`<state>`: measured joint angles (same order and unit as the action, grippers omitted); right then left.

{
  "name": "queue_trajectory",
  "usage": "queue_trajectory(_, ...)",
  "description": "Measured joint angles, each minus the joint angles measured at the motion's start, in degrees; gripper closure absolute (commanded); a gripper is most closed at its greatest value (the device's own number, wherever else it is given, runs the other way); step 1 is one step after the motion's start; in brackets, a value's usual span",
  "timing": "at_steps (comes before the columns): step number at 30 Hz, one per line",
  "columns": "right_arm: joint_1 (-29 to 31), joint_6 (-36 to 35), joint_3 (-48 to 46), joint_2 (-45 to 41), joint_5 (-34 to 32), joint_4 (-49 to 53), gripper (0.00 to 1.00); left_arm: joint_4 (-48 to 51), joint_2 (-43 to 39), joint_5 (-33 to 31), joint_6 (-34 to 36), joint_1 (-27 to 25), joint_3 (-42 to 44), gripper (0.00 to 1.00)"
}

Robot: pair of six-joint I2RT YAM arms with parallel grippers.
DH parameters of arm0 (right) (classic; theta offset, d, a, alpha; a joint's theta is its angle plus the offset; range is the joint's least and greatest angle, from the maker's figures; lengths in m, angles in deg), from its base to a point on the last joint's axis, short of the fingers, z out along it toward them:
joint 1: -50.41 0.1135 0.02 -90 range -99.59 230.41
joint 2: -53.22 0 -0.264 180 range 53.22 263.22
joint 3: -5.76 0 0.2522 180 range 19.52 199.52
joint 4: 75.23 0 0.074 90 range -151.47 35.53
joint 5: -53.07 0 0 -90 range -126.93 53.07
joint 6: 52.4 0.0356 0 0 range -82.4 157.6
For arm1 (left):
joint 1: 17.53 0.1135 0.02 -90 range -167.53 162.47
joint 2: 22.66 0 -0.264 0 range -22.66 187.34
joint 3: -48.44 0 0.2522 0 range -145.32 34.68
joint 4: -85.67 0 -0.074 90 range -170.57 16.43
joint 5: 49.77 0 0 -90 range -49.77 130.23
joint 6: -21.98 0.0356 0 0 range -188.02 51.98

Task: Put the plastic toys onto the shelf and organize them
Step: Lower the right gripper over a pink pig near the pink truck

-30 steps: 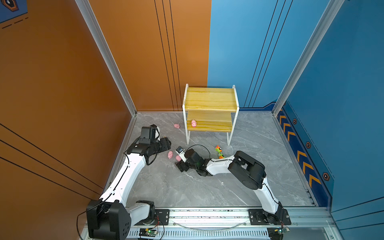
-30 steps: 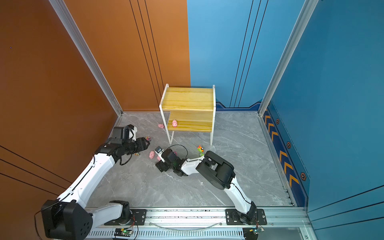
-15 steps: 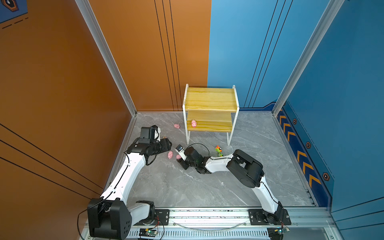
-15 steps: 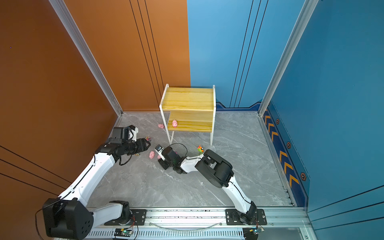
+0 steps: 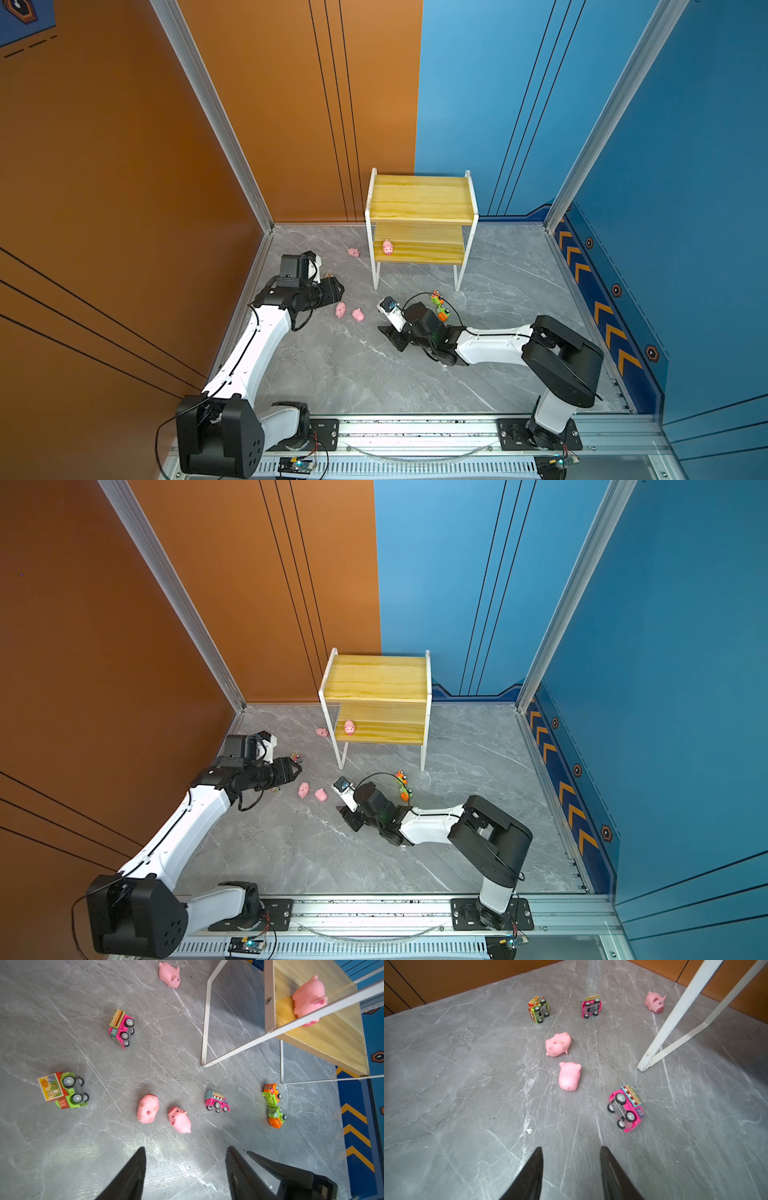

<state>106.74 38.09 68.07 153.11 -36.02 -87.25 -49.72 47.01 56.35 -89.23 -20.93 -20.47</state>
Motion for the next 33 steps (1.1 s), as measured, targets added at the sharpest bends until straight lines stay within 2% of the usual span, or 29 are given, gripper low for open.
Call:
queue_trajectory(4, 0.0, -1.5, 2.9, 3.2, 1.7, -0.4, 0.39, 0.0, 0.7, 0.0, 0.0, 0.0, 0.0, 0.38)
queue_trajectory(12, -0.3, -3.5, 15.6, 16.4, 4.1, -0.8, 0.22, -0.2, 0.9, 0.0, 0.0, 0.0, 0.7, 0.37)
queue_trajectory(17, -1.3, -3.5, 21.5, 22.3, 5.2, -0.6, 0.22, -0.3, 0.9, 0.0, 0.0, 0.0, 0.8, 0.37)
queue_trajectory(24, -2.4, -3.3, 27.2, 27.9, 5.2, 0.8, 0.35, -0.5, 1.2, 0.2, 0.0, 0.0, 0.8, 0.37)
queue_trajectory(29, -2.5, -3.1, 29.4, 29.3, 5.5, 1.9, 0.56, -0.7, 1.3, 0.6, 0.0, 0.1, 0.8, 0.37)
queue_trajectory(33, -2.5, -3.1, 30.7, 29.7, 6.4, 2.6, 0.65, -0.7, 1.3, 0.6, 0.0, 0.1, 0.8, 0.37)
